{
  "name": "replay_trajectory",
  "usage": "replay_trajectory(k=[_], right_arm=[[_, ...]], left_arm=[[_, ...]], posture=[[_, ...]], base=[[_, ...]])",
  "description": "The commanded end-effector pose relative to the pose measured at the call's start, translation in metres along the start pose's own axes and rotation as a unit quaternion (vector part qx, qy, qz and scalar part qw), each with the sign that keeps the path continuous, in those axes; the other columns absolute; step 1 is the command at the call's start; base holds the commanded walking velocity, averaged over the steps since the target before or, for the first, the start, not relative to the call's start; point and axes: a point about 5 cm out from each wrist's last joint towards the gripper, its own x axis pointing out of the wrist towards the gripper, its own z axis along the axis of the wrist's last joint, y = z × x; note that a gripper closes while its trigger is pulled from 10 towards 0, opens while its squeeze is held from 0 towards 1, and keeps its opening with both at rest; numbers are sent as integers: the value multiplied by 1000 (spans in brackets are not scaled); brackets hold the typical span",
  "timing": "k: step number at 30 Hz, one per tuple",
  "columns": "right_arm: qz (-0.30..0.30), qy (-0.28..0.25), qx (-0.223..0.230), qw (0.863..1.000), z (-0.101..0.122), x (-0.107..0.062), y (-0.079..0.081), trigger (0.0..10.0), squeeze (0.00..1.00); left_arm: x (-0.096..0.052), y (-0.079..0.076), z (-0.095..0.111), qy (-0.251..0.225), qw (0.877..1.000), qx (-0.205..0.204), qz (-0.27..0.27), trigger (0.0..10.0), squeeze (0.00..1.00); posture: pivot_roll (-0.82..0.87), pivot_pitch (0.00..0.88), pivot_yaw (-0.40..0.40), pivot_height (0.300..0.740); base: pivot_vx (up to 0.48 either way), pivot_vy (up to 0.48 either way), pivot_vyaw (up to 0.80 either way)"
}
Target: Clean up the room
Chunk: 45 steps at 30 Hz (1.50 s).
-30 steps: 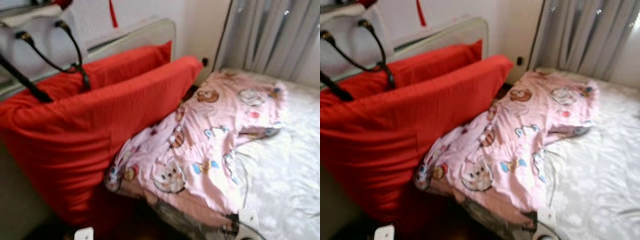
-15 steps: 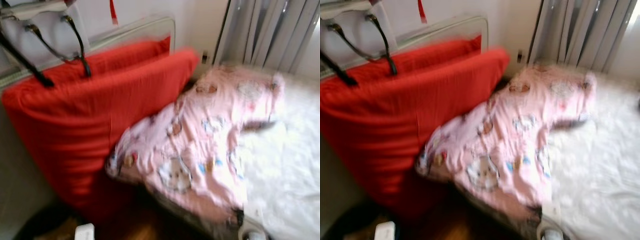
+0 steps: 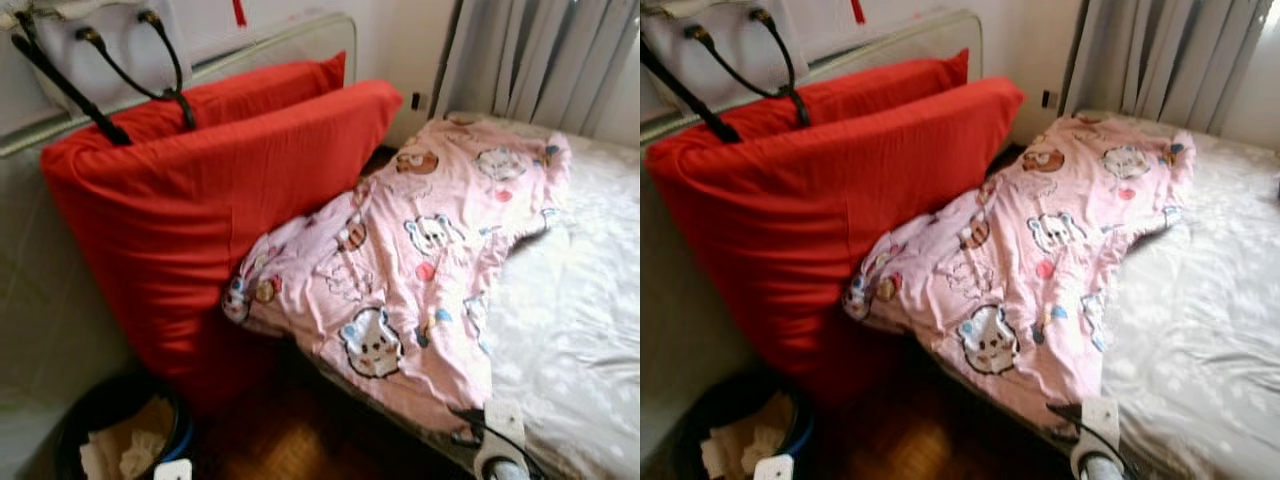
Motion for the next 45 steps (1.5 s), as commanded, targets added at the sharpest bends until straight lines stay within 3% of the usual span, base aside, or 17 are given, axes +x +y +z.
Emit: replay_trajectory(k=[1,11,32,33,34,35,36,45], right_arm=[[4,-12,10,1000,6,1,5,10000,0],[-1,-34,19,999,15,3,4,10000,0],[6,20,23,1000,-3,0,6,10000,0],[7,23,21,999,-4,0,7,10000,82],[10,25,22,999,-6,-1,7,10000,549],[11,27,22,999,-6,-1,8,10000,549],[13,29,21,999,-7,-1,8,10000,824],[28,61,2,998,-19,-4,9,10000,773]], left_arm=[[-1,7,-3,5,1000,2,9,10000,0],[-1,6,-4,11,1000,12,5,10000,0],[-1,8,-4,13,1000,17,6,10000,0],[-1,8,-4,13,1000,17,5,10000,0],[-1,8,-4,13,1000,18,5,10000,0],[-1,8,-4,13,1000,18,5,10000,0],[-1,8,-3,13,1000,19,5,10000,0],[-1,7,-3,13,1000,22,4,10000,0]], posture=[[-69,0,-2,740],[-70,0,-1,740],[-70,0,2,740],[-71,0,2,740],[-71,0,2,740],[-71,0,2,740],[-72,0,3,740],[-72,0,3,740]], base=[[0,0,0],[0,0,0],[0,0,0],[0,0,0],[0,0,0],[0,0,0],[0,0,0],[0,0,0]])
